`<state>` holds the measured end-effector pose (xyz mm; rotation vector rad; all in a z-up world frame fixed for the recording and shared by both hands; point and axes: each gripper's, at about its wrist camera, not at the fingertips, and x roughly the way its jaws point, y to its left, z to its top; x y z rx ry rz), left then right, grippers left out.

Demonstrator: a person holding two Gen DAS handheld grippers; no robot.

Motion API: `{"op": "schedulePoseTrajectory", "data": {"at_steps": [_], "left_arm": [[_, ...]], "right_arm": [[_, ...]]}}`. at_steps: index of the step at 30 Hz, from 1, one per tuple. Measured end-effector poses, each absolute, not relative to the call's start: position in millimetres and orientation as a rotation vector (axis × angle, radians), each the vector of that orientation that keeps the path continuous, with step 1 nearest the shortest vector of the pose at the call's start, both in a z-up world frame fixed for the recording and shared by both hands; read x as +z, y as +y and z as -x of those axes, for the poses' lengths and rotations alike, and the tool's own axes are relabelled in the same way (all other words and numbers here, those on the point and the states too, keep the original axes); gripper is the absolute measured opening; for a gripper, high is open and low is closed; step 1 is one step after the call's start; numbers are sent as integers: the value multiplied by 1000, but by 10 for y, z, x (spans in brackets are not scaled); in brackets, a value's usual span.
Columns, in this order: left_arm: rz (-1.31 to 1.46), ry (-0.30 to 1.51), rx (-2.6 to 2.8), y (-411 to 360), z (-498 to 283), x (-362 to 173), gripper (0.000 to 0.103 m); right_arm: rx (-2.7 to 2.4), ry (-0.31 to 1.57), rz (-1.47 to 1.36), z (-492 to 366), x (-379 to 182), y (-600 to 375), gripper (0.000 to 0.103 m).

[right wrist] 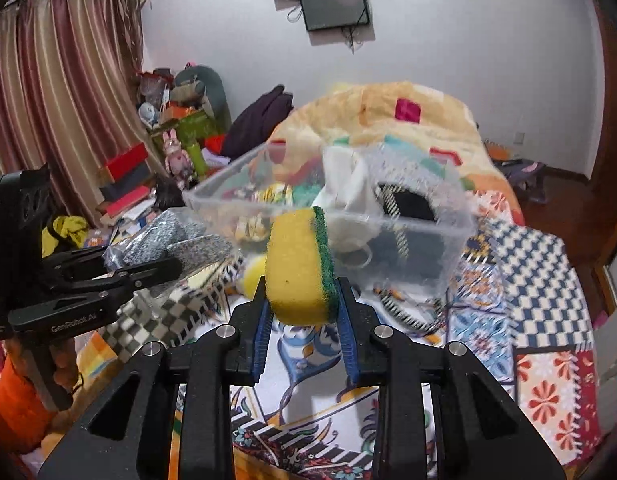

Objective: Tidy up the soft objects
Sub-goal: 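Grasp the silver bag with the left tool while the right tool grasps the yellow sponge, then lower the silver bag into the box with the left tool while the right tool drops the sponge in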

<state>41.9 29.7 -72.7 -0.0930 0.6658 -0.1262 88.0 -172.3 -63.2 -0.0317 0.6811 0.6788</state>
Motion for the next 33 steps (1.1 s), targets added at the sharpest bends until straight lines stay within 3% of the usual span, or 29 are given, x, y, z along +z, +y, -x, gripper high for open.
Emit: {"op": "schedulePoseTrajectory", "data": {"at_steps": [15,33], "left_arm": [[98,525,-129,262,-884,-232,30],[52,654,-131,100,-1603,-611,30]], "right_arm": [[560,539,2,-1201,-229,-1948,27],[518,621,31,-1676,-509,-1720,27]]}}
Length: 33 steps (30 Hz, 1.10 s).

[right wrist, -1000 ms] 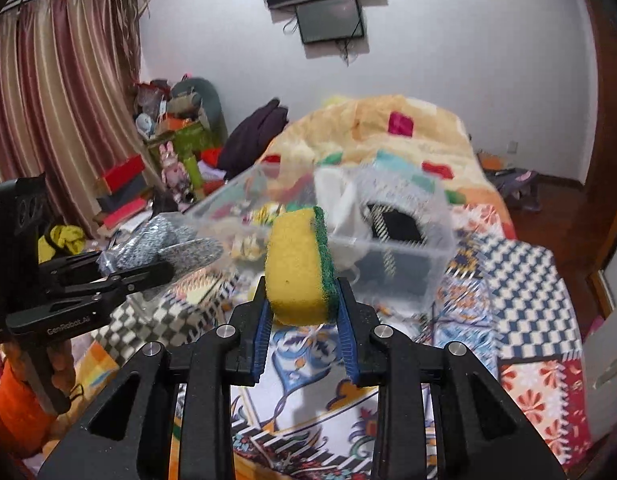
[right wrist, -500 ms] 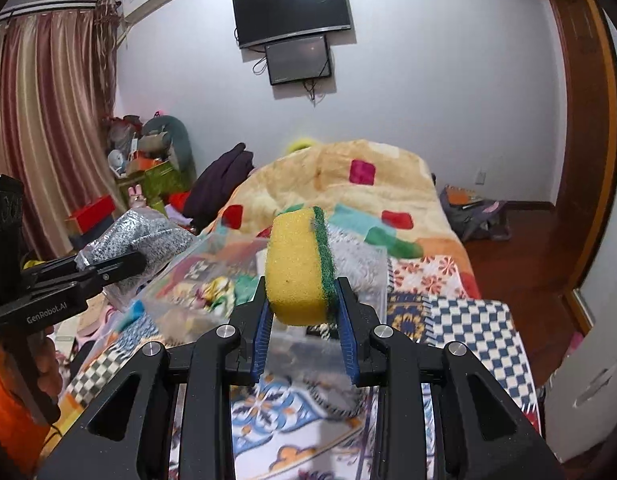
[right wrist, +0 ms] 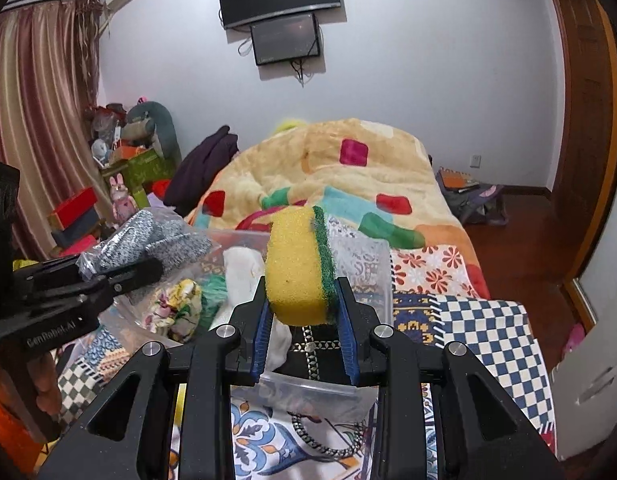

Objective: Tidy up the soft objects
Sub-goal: 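Lower the silver bag into the box with the left tool while the right tool drops the sponge in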

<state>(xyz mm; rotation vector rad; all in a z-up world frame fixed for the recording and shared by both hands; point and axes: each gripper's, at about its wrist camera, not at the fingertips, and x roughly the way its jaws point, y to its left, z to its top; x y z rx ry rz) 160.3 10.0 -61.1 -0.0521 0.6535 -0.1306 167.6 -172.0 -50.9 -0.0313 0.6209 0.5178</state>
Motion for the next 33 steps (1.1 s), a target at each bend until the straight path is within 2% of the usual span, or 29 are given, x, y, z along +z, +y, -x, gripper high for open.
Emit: {"op": "schedulePoseTrajectory", "data": {"at_steps": [11,13,14,15,16,18,19,23,27,31,33], "left_arm": [[45,728,-137,50,-1741,-799,30],[41,741,-135,38,-1734,-829,33],[40,746,-133,34,-1727,-840,34],[43,745,-133,34,-1715,-844,36],[45,743,-131,38,-1707,-842,40],[51,737,-132,45,-1678,-819,49],[52,731,-129,49,-1665,-806,53],[40,702,-121,44,-1590,-724,55],[37,667,-119,37,-1484,-631,64],[46,647,-135,37,-1373,-542,68],[45,636,-138,36,-1295,-513,71]], "right_arm": [[520,693,59,-1725,-660,-1673,28],[525,705,57,-1734,-675,-1664,29],[529,710,57,-1733,-674,-1653,31],[527,713,60,-1727,-675,-1650,36],[520,708,63,-1715,-668,-1655,44],[514,696,68,-1699,-647,-1656,51],[519,692,69,-1684,-632,-1666,51],[527,682,56,-1651,-567,-1722,51],[528,661,60,-1575,-484,-1775,51],[529,632,72,-1443,-406,-1835,51],[532,630,68,-1390,-398,-1874,55]]}}
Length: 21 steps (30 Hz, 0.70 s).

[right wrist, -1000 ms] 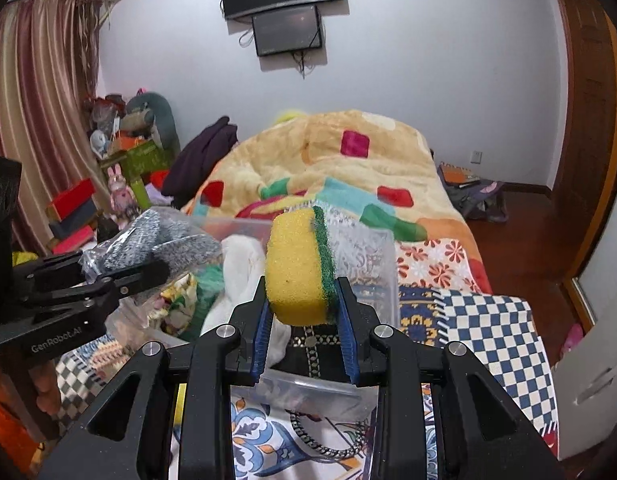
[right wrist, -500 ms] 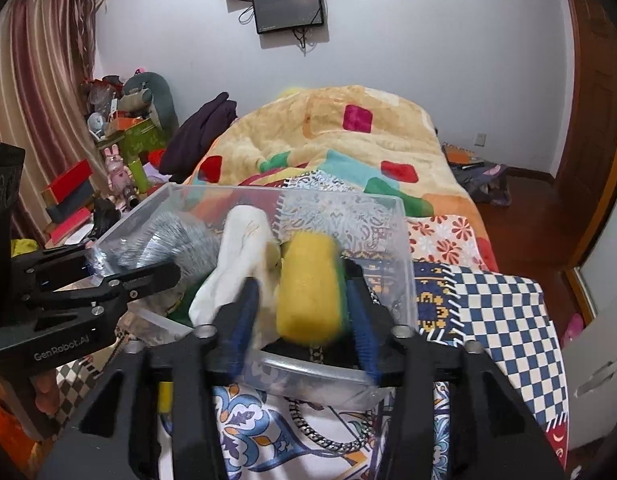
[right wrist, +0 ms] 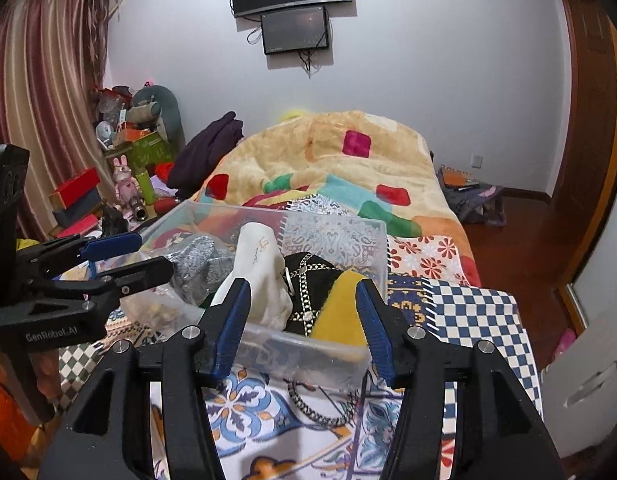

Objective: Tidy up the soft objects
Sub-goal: 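Grasp the yellow-white ball with the left tool while the right tool grasps the beaded cord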

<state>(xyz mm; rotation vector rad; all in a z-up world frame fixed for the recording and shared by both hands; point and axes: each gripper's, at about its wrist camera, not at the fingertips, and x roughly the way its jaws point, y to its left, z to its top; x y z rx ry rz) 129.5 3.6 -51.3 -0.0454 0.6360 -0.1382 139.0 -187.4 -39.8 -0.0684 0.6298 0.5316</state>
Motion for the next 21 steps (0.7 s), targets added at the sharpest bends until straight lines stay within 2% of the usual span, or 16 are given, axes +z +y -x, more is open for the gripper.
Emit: {"op": "schedulePoseTrajectory", "data": {"at_steps": [1,3,11,21], "left_arm": [[45,632,-140,35,-1259,-506,73],[46,629,-147,30,-1166,-506,73],[64,679,-193,-53,-903,-680,74],[62,783,-214,-234,-1016,-1033,74]], "right_arm": [[530,627,68,-1363,-399,-1897,60],[517,620,72,-1305,-415,-1939,64],[531,726,39,-1241,-700,-2041,64],[520,900,47,-1434,-1176,-1962,64]]}}
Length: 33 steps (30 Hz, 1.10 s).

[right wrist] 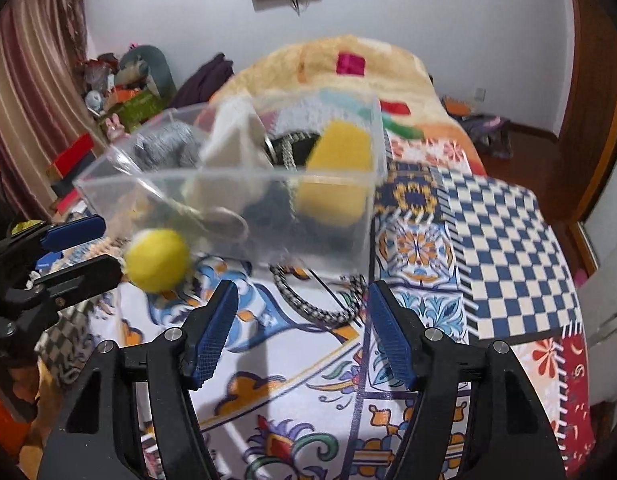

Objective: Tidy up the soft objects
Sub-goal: 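Grasp the yellow-white ball with the left tool while the right tool grasps the beaded cord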

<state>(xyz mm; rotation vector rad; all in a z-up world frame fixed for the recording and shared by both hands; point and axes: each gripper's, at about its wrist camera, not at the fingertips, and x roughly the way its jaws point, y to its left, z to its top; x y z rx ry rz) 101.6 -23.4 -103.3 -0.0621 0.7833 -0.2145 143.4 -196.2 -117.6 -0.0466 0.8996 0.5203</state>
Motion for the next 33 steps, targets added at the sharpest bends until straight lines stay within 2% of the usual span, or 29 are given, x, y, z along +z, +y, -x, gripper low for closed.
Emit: {"op": "schedulePoseTrajectory", "data": {"at_steps": [3,8,11,12,19,25,33], "left_arm": [[68,807,-215,-254,-1063,-1114,71],[87,852,-229,-264,-1141,-1221,56],[97,861,-228,-269,-1144,-1271,44],[98,865,-230,-268,-1149,-1282,39],[101,835,-239,-254,-1085,-1247,37],[96,810,-237,-197,-956,-1176,36],[88,817,-234,-201,-981,-1167,36]], "right_arm": [[508,907,32,-1469,-1179,-1989,64],[529,967,4,-1555,-1246,-2012,61],[521,965,2,-1548,-1239,-2029,50],[518,963,7,-1555,-1232,-2037,42],[524,943,80,-1495,-1199,-1885,17],[557,902,180,-1330,-1207,-1747,14],[625,889,159,-1093,-1161,-1819,10]]}}
